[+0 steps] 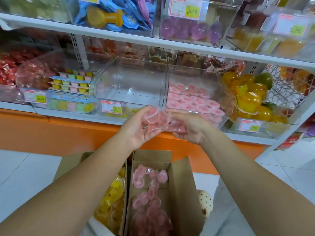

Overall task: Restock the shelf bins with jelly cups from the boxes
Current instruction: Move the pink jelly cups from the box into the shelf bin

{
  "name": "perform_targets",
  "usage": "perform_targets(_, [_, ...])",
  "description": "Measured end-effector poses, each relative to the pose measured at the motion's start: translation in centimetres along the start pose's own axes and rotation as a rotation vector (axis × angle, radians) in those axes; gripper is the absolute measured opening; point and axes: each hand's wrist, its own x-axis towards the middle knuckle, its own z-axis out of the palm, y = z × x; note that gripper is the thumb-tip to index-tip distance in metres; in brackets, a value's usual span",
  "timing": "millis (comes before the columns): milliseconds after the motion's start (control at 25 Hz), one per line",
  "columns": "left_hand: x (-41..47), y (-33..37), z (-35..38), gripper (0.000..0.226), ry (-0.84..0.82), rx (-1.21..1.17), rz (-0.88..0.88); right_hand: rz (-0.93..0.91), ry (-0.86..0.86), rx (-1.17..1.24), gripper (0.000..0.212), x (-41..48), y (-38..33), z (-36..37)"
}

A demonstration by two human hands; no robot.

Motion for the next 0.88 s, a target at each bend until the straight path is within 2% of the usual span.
perform_targets(120, [1.1, 1.7, 2.1, 0.033, -0.017, -0.030, 0.052, -0.083, 0.034, 0.012, 0.042, 1.5, -2.4, -1.0])
perform_targets(200, [1.9, 3.0, 3.4, 0.034, -0.034, -0.048, 0.072, -0.157, 0.098, 0.073, 0.029, 2.7, -4.8, -2.3])
perform_targets(280, [3.0, 4.2, 3.9, 0.037, -0.027, -0.059, 0.105, -0.256, 0.259, 0.068, 0.024, 4.5, -7.3, -4.1])
perform_targets(360, [3.9, 5.1, 3.7, 0.038, 0.007, -0.047, 0.140, -0.347, 0.472, -0.056, 0.034, 7.2, -8.7, -6.1])
perform_targets(440, [4.7, 5.6, 3.1, 0.035, 0.028, -0.035, 0.148, -0.365, 0.581, -0.264, 0.038, 10.5, -9.5, -7.9])
perform_targets(520, [5.2, 5.7, 2.7, 0.031, 0.029, -0.009, 0.138, -0.255, 0.572, -0.479, 0.035, 13.4, -10.0, -9.0])
perform_targets(760, [5.7, 5.7, 2.3, 0.032, 0.018, 0.032, 0.122, -0.036, 0.325, -1.018, 0.032, 17.2, -11.1, -9.8])
perform_targets(840, [5.6, 5.7, 2.4, 0.031, 0.011, 0.035, 0.115, -0.011, 0.309, -1.073, 0.029, 17.6, -11.0, -9.5])
perform_targets(880, [5.5, 5.6, 2.4, 0.032, 0.010, 0.039, 0.111, -0.025, 0.321, -1.027, 0.028, 17.9, -10.7, -9.5])
